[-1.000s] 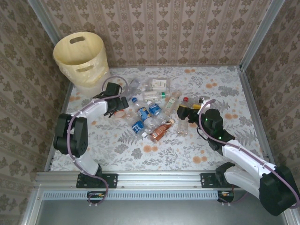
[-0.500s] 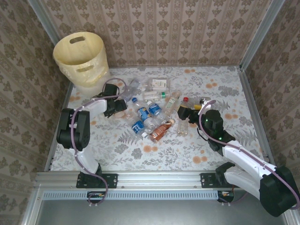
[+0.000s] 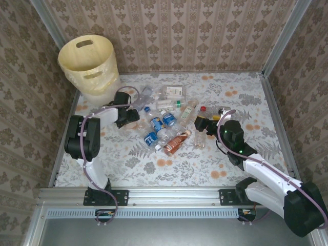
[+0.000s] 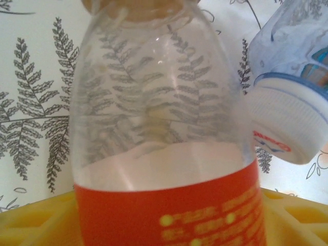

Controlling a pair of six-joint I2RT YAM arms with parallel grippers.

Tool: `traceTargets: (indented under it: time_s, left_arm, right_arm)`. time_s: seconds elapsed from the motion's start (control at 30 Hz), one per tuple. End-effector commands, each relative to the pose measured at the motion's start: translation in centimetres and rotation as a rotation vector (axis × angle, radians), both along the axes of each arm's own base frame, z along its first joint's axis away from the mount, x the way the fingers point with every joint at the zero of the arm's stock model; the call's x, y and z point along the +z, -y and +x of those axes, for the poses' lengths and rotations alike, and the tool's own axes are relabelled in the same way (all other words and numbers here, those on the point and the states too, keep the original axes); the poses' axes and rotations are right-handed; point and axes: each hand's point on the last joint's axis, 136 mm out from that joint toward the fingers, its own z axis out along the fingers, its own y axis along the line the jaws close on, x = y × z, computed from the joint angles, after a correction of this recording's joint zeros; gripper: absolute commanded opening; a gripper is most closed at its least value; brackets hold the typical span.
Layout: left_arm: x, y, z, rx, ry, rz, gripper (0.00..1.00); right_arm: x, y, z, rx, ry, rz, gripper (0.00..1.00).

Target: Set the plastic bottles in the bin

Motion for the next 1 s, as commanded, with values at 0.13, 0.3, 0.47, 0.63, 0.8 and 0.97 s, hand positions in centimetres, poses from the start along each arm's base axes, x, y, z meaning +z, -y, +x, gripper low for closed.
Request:
traceTargets:
  time_s: [0.13, 0.3, 0.47, 0.63, 0.8, 0.97]
  left_arm:
    - [0.1, -0.2, 0.7, -0.012, 0.011, 0.018, 0.71]
    - [0.7, 0.1, 0.7, -0.02, 0.028, 0.021, 0.64]
    - [1.8, 0.1, 0.8, -0.025, 0.06, 0.037, 0.55]
    - [3.4, 0.2, 0.6, -0.04, 0.103, 0.064, 0.53]
    - [5.1, -0.6, 0.3, -0.008, 0.14, 0.094, 0.53]
    - [7.9, -0.6, 0.1, 0.011, 0.193, 0.071, 0.53]
  right_arm:
    - [-0.4, 0.2, -0.2, -0.011, -0.015, 0.009, 1.0]
    - [-0.2, -0.7, -0.3, 0.039, -0.009, 0.013, 1.0]
    - [0.0, -1.9, -0.4, 0.1, -0.007, 0.017, 1.0]
    - [0.1, -2.6, -0.3, 0.129, -0.001, 0.016, 1.0]
    - [0.2, -3.4, -0.2, 0.156, 0.01, 0.004, 1.0]
    - [0.5, -4.5, -0.2, 0.19, 0.03, -0.028, 1.0]
